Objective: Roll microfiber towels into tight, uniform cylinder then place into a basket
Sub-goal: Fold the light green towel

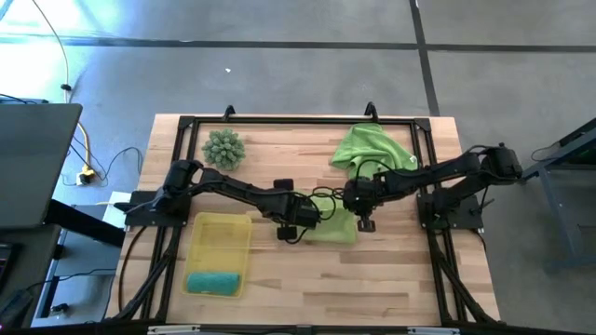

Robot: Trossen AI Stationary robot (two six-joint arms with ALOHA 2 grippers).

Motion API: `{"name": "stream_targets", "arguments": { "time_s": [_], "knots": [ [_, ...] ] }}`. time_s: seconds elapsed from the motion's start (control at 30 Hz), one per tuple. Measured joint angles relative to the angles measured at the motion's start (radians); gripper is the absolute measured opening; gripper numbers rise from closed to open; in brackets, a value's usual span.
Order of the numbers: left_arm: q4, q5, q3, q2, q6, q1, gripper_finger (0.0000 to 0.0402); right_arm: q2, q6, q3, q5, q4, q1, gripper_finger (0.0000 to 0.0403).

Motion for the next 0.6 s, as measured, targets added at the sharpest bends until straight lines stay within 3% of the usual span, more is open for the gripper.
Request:
{"name": "stream_targets", "arguments": {
  "time_s": [0.6],
  "knots": [
    [0.016,-0.052,0.000,0.025,0.053,0.032,0.0000,0.000,-0.126,0.000,0.000,-0.033,-0.084,0.0000]
  ]
}}
